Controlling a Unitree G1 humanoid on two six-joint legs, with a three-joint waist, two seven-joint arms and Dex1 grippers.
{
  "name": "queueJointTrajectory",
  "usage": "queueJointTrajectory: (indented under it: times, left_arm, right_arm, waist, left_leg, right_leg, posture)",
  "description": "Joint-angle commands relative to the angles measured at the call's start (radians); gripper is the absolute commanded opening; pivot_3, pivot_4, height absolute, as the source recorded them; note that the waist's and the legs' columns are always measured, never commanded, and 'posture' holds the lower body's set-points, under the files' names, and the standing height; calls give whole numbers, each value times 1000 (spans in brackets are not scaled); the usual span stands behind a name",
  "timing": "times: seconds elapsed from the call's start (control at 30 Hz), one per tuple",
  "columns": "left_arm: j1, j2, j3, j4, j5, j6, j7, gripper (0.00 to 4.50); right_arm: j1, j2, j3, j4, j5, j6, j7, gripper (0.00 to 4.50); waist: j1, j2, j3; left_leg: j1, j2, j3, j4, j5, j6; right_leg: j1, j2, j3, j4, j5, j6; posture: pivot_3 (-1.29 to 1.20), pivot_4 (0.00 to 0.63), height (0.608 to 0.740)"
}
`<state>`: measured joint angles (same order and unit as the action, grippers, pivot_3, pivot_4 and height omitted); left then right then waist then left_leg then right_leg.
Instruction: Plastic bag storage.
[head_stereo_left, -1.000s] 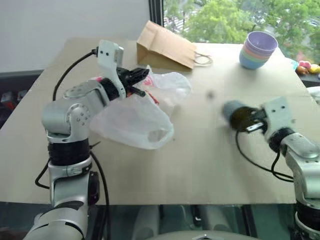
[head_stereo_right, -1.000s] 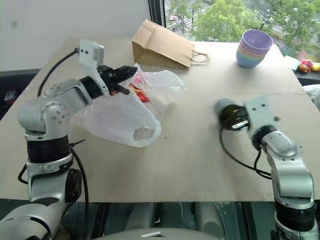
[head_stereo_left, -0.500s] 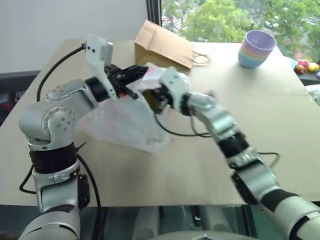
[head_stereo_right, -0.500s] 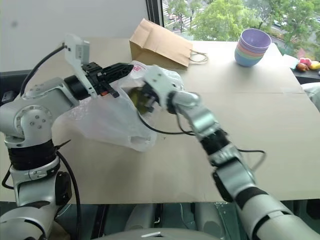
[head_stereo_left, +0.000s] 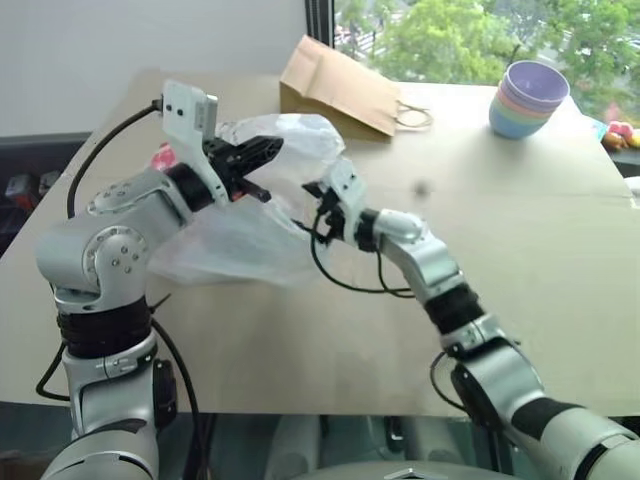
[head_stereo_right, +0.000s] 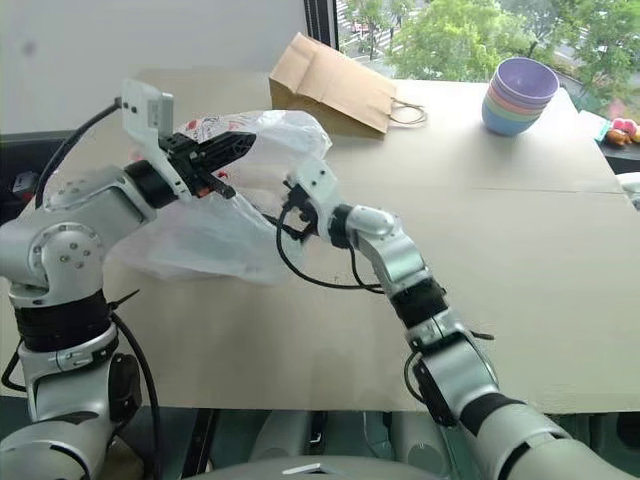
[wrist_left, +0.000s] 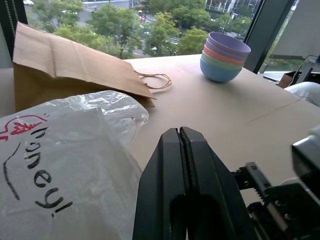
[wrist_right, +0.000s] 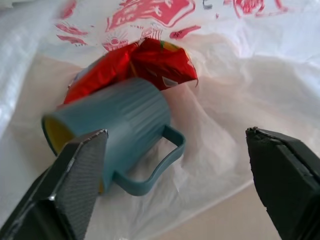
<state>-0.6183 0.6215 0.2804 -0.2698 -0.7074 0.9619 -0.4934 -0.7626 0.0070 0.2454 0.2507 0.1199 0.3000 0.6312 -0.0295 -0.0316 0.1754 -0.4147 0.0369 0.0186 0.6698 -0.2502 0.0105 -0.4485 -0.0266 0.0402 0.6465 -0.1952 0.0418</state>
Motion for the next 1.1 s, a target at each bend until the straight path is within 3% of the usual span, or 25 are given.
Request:
queueJointTrajectory:
  times: [0.03, 0.37, 0.53, 0.57, 0.63, 0.7, 0.83, 0.97, 1.1]
  left_arm:
    - [15, 22, 28, -32, -12, -27, -19, 0]
    - [80, 32, 56, -139, -58, -7, 1, 0]
    - [187, 48, 149, -263, -127, 66, 75, 0]
    - [203, 56, 186, -283, -168, 83, 77, 252]
    - [217, 75, 227, -312, -227, 108, 83, 843]
    - [236, 114, 229, -329, -235, 123, 87, 1783]
    - [196, 175, 110, -322, -67, 96, 198, 3555]
    - [78, 207, -68, -236, 79, 122, 272, 3555]
    - [-61, 197, -163, -53, 189, 92, 281, 3555]
  right_arm:
    - [-78, -48, -55, 9, -86, -23, -140, 4192]
    - [-519, 29, -104, 860, -181, -360, -269, 4192]
    - [-615, 62, -95, 1039, -250, -444, -326, 4192]
    - [-622, 60, -101, 1046, -252, -451, -324, 4223]
    - [-624, 55, -114, 1045, -243, -470, -290, 4232]
    - [-607, 51, -142, 1020, -206, -486, -187, 4232]
    - [-412, 12, -99, 775, -150, -481, 148, 4232]
    - [-155, -5, 36, 417, -137, -354, 338, 4232]
    - [-59, 49, 66, 209, -22, -146, 432, 4232]
  waist:
    - [-5, 0, 0]
    - [-36, 0, 0]
    - [-38, 0, 0]
    - [-38, 0, 0]
    - [-35, 0, 0]
    - [-32, 0, 0]
    - [-25, 0, 0]
    - [-5, 0, 0]
    - [-19, 1, 1]
  left_leg:
    - [0, 0, 0, 0, 1, -1]
    - [2, 4, 0, -1, 3, -4]
    - [-1, 3, 0, -3, 3, -4]
    - [-1, 3, 0, -3, 3, -4]
    - [-2, 3, -1, -3, 2, -4]
    - [-2, 2, -3, -3, 2, -4]
    - [1, 1, -4, -2, 2, -4]
    - [1, 2, -6, 0, 3, -4]
    - [1, 2, -3, 0, 3, -5]
  right_leg:
    - [0, 0, 0, 0, 0, 0]
    - [0, 7, 3, 1, 2, -4]
    - [0, 3, 2, -4, 2, -3]
    - [-1, 3, 2, -4, 2, -3]
    - [-1, 2, 0, -5, 2, -4]
    - [0, 2, -1, -4, 2, -4]
    - [3, 3, -2, -3, 2, -3]
    - [4, 3, -3, -2, 2, -3]
    - [0, 5, 0, 2, 2, -3]
  posture:
    - [0, 150, 740]
    - [0, 150, 740]
    - [0, 150, 740]
    - [0, 150, 740]
    - [0, 150, 740]
    - [0, 150, 740]
    - [0, 150, 740]
    - [0, 150, 740]
    - [0, 150, 740]
